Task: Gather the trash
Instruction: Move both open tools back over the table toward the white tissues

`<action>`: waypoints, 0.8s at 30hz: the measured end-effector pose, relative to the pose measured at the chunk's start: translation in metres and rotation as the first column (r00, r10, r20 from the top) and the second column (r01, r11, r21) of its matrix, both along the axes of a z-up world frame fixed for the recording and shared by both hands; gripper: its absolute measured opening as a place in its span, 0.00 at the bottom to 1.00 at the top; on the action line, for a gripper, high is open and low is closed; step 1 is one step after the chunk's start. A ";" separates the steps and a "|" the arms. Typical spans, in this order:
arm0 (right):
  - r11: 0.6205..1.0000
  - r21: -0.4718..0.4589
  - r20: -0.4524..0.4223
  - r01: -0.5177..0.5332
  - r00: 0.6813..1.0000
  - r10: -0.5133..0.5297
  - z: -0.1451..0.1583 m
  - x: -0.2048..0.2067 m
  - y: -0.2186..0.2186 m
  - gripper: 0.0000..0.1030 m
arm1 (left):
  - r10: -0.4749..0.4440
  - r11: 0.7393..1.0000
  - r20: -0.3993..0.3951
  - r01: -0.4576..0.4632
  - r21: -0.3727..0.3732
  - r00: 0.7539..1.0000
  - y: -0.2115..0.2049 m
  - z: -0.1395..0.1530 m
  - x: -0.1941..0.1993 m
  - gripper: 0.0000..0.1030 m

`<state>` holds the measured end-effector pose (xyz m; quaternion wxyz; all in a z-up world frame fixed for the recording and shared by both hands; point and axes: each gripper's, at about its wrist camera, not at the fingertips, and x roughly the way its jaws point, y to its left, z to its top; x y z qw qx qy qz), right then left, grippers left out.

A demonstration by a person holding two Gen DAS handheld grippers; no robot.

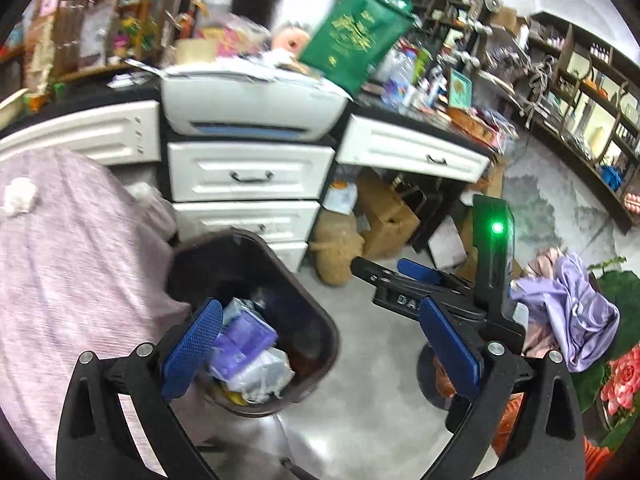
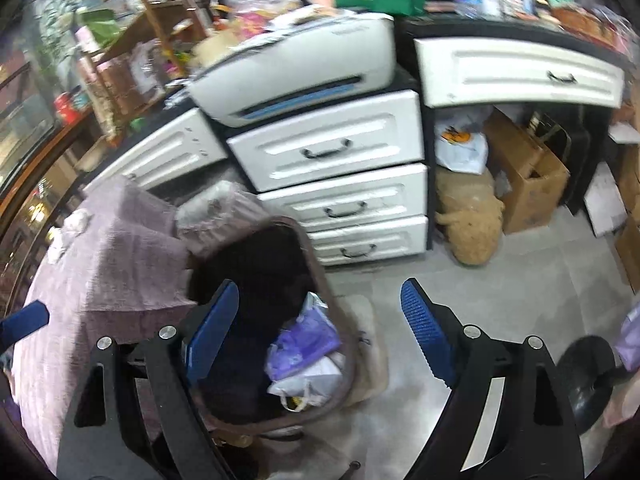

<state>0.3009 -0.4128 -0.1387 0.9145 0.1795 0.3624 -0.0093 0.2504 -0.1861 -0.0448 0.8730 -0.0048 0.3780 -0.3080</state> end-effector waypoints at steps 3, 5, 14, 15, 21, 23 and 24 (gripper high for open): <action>0.998 -0.019 0.028 -0.066 0.997 0.066 0.013 0.007 0.024 0.81 | 0.055 0.998 0.022 -0.055 0.009 0.998 0.021 0.006 0.003 0.95; 0.992 -0.035 0.041 -0.118 0.992 0.120 0.021 0.012 0.042 0.81 | 0.092 0.996 0.035 -0.092 0.013 0.995 0.037 0.008 0.005 0.95; 0.914 -0.112 0.080 -0.391 0.913 0.400 0.054 0.036 0.141 0.82 | 0.289 0.951 0.078 -0.295 0.092 0.954 0.119 0.008 0.023 0.95; 0.904 -0.116 0.080 -0.411 0.903 0.421 0.056 0.038 0.149 0.82 | 0.315 0.942 0.077 -0.321 0.094 0.946 0.131 0.007 0.025 0.95; 0.818 -0.119 0.048 -0.563 0.819 0.571 0.066 0.060 0.215 0.82 | 0.453 0.881 0.083 -0.460 0.114 0.888 0.199 0.007 0.033 0.95; 0.798 -0.117 0.040 -0.592 0.800 0.599 0.069 0.068 0.233 0.82 | 0.491 0.860 0.075 -0.496 0.116 0.868 0.221 0.006 0.036 0.95; 0.787 -0.112 0.037 -0.607 0.789 0.613 0.070 0.073 0.243 0.82 | 0.517 0.845 0.076 -0.522 0.118 0.853 0.234 0.005 0.038 0.94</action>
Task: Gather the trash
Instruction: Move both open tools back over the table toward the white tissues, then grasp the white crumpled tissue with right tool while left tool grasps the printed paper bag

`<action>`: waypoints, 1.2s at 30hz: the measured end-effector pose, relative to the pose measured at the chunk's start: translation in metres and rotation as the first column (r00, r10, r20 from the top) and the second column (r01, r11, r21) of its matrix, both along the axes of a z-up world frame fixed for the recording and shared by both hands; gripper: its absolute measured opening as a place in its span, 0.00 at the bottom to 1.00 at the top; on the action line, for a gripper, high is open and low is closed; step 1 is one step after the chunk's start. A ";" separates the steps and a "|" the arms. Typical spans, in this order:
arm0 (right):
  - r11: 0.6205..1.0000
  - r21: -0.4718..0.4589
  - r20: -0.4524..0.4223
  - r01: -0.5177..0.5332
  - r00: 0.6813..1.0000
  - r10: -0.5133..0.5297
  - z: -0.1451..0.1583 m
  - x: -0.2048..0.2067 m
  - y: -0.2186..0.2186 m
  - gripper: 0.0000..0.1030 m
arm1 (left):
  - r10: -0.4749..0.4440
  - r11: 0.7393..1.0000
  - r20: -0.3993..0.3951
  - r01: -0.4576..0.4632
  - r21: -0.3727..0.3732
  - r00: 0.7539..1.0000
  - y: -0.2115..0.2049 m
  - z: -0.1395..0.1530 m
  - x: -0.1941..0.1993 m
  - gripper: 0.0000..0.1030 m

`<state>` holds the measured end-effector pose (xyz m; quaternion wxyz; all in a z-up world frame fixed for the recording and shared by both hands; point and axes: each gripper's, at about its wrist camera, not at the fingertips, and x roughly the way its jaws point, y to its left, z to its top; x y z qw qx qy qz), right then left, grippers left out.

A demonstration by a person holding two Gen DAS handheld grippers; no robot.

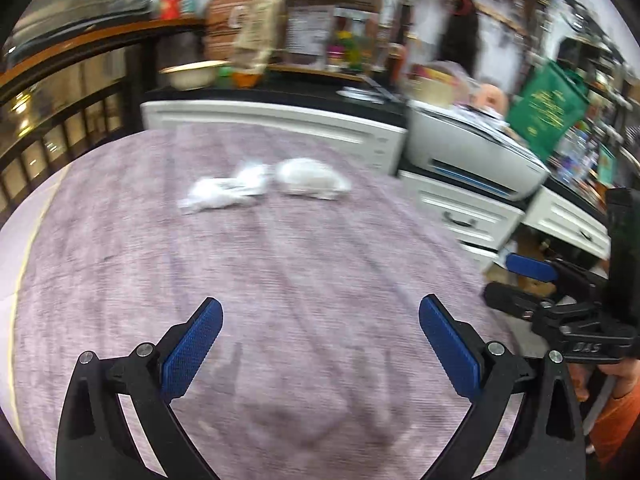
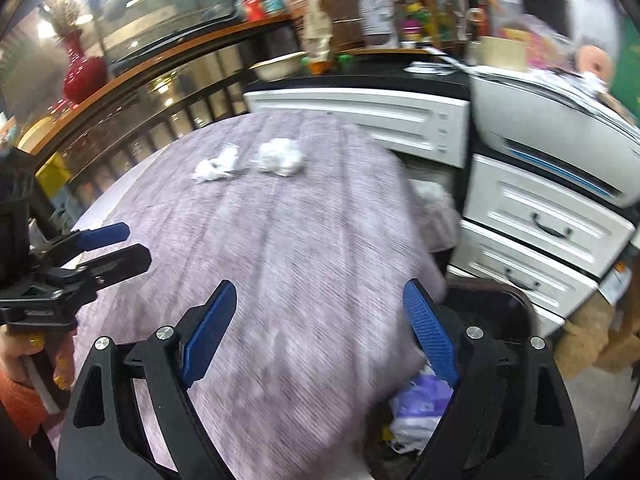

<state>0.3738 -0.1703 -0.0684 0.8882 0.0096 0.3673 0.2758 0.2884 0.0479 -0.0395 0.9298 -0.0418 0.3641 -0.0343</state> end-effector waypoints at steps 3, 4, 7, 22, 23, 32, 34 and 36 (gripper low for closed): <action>0.999 -0.003 -0.014 -0.042 0.999 0.042 0.007 0.016 0.029 0.82 | 0.061 0.998 -0.016 -0.060 0.009 0.998 0.030 -0.003 0.008 0.95; 0.999 -0.009 -0.012 -0.051 0.999 0.051 0.010 0.022 0.037 0.82 | 0.073 0.997 -0.021 -0.072 0.009 0.997 0.038 -0.004 0.011 0.95; 0.996 -0.051 -0.002 -0.072 0.997 0.072 0.015 0.043 0.063 0.82 | 0.103 0.995 -0.026 -0.103 0.012 0.994 0.056 -0.005 0.019 0.94; 0.975 -0.198 -0.076 -0.098 0.993 0.084 -0.001 0.151 0.155 0.75 | 0.100 0.994 -0.069 -0.097 0.054 0.993 0.076 -0.018 0.062 0.95; 0.970 -0.220 -0.069 -0.101 0.994 0.088 -0.001 0.153 0.159 0.71 | 0.095 0.994 -0.073 -0.091 0.060 0.993 0.076 -0.019 0.065 0.95; 0.972 -0.218 -0.085 -0.089 0.994 0.072 -0.009 0.164 0.159 0.32 | 0.058 0.990 -0.071 -0.048 0.135 0.996 0.069 -0.020 0.085 0.95; 0.973 -0.212 -0.076 -0.087 0.994 0.072 -0.007 0.160 0.155 0.31 | 0.042 0.987 -0.065 -0.032 0.155 0.997 0.067 -0.020 0.089 0.95; 0.977 -0.196 -0.072 -0.085 0.995 0.072 -0.004 0.155 0.150 0.31 | 0.033 0.985 -0.064 -0.021 0.172 0.997 0.066 -0.019 0.093 0.95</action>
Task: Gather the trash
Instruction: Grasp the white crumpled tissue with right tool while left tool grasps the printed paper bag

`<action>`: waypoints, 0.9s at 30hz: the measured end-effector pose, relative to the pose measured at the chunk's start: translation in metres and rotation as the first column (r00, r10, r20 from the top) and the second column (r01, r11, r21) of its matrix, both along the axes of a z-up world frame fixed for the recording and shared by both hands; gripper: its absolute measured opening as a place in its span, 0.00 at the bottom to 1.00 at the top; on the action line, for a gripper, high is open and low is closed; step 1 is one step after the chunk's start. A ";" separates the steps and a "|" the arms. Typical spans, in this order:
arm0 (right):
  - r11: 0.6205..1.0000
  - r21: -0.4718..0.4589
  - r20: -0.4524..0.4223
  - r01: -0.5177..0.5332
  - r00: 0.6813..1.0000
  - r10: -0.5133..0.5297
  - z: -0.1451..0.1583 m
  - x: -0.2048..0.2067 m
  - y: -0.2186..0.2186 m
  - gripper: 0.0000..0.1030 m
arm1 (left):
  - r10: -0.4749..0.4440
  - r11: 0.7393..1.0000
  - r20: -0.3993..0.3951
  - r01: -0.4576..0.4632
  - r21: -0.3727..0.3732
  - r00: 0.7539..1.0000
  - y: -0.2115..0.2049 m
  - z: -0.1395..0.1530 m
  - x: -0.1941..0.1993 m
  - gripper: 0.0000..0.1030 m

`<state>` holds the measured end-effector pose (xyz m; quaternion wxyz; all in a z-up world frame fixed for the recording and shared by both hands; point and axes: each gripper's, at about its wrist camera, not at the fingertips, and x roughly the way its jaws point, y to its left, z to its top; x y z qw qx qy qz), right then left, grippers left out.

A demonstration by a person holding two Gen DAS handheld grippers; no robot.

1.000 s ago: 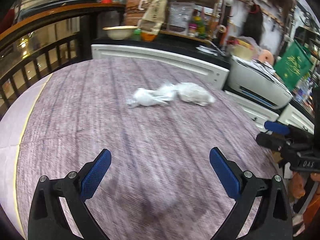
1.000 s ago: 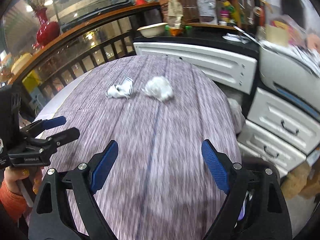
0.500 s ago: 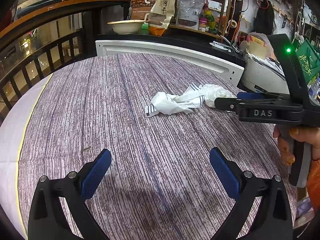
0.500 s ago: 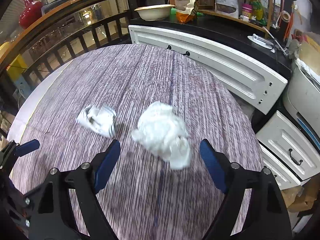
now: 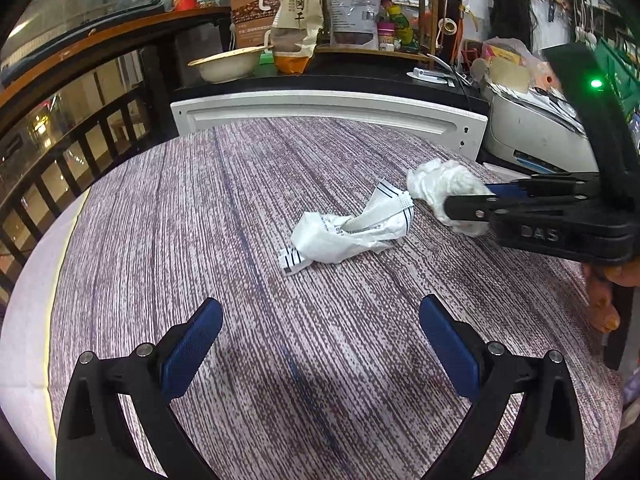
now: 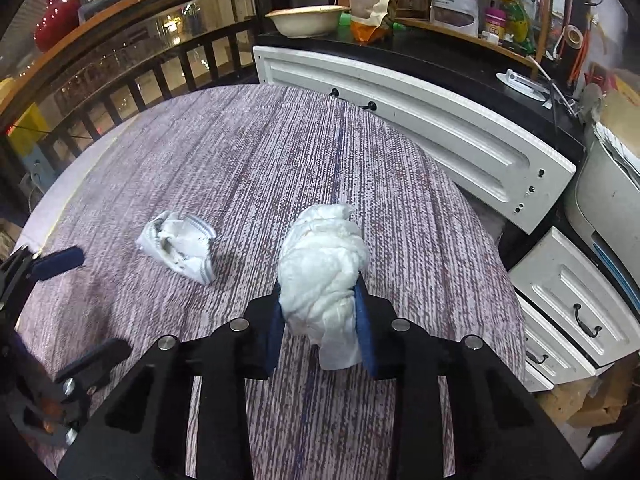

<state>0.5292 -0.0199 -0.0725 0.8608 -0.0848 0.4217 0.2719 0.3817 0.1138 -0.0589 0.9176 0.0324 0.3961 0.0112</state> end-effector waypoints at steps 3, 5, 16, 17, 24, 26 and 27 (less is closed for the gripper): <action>1.000 0.028 0.011 -0.003 1.000 0.003 0.006 -0.012 -0.011 0.31 | -0.017 1.000 -0.010 0.017 -0.001 1.000 0.001 0.001 0.007 0.95; 0.999 0.035 0.025 -0.008 1.000 0.007 0.010 -0.022 -0.018 0.31 | -0.034 0.999 -0.011 0.034 -0.019 0.999 0.003 0.001 0.011 0.95; 0.993 0.104 0.048 -0.049 0.998 0.044 0.026 -0.071 -0.052 0.31 | -0.106 0.994 -0.043 0.108 0.036 0.993 -0.005 -0.005 0.045 0.94; 0.993 0.108 0.050 -0.054 0.998 0.049 0.027 -0.075 -0.054 0.31 | -0.105 0.993 -0.045 0.107 0.049 0.993 -0.006 -0.005 0.047 0.94; 0.991 0.119 0.047 -0.062 0.997 0.057 0.030 -0.092 -0.062 0.31 | -0.134 0.989 -0.068 0.138 0.059 0.989 -0.013 -0.010 0.059 0.84; 0.989 0.134 0.046 -0.062 0.997 0.056 0.031 -0.096 -0.065 0.31 | -0.140 0.987 -0.072 0.145 0.063 0.988 -0.014 -0.011 0.060 0.79; 0.988 0.144 0.044 -0.062 0.997 0.057 0.032 -0.098 -0.067 0.31 | -0.146 0.987 -0.072 0.150 0.062 0.987 -0.015 -0.011 0.061 0.76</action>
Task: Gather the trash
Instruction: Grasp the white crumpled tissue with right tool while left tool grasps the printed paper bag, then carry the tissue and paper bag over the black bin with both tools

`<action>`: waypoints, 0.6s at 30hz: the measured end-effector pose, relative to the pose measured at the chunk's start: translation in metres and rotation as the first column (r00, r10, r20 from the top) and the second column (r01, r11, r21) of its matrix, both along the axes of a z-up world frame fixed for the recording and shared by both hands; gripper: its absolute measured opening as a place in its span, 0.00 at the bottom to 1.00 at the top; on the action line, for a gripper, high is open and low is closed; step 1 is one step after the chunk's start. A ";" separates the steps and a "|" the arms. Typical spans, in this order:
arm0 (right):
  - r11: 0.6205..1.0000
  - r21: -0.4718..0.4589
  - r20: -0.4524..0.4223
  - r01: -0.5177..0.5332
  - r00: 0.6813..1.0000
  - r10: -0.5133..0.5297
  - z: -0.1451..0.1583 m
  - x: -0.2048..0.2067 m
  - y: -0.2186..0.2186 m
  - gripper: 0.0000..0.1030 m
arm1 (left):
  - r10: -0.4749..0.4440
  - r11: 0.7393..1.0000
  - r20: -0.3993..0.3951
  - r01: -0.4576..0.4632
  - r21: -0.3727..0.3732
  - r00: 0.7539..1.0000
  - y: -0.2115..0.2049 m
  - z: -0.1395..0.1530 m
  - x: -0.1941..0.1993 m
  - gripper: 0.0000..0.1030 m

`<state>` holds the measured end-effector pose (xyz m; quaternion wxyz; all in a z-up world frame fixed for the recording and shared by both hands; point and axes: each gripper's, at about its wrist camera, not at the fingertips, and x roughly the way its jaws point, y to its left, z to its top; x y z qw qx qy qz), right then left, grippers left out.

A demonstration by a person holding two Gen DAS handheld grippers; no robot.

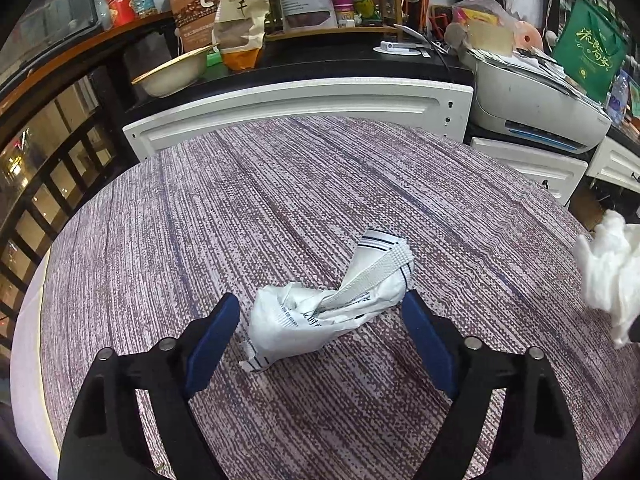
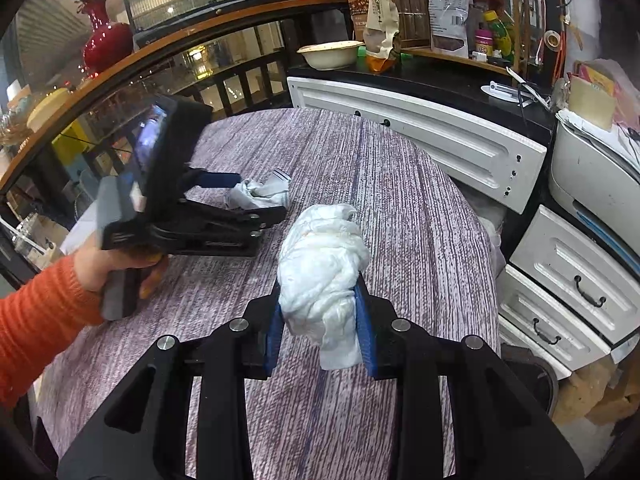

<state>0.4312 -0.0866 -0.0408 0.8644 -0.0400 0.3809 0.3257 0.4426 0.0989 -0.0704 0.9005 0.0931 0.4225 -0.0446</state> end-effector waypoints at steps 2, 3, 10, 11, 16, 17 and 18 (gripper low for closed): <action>1.000 0.019 -0.005 0.002 1.000 -0.002 0.001 -0.003 -0.003 0.31 | 0.002 1.000 -0.006 -0.002 -0.005 1.000 0.001 -0.002 0.001 0.70; 1.000 0.021 -0.003 0.003 1.000 -0.003 0.002 -0.004 -0.004 0.31 | 0.007 1.000 -0.010 -0.007 -0.007 1.000 0.001 -0.002 0.002 0.67; 0.999 0.046 0.012 0.020 1.000 -0.021 0.007 -0.013 -0.011 0.31 | 0.051 0.998 0.009 -0.050 -0.042 0.999 0.002 -0.001 0.000 0.45; 0.998 0.049 0.011 0.024 1.000 -0.024 0.007 -0.013 -0.012 0.31 | 0.054 0.998 0.011 -0.054 -0.035 0.998 0.001 -0.001 0.000 0.45; 0.997 0.066 0.001 0.040 0.999 -0.041 0.006 -0.014 -0.018 0.31 | 0.080 0.997 0.039 -0.079 -0.027 0.996 0.001 0.002 -0.004 0.43; 0.997 0.069 0.001 0.042 0.999 -0.042 0.006 -0.015 -0.019 0.31 | 0.088 0.996 0.038 -0.087 -0.036 0.995 0.002 0.003 -0.005 0.43; 0.996 0.072 0.001 0.043 0.999 -0.043 0.006 -0.015 -0.020 0.31 | 0.094 0.995 0.038 -0.093 -0.041 0.995 0.003 0.005 -0.006 0.43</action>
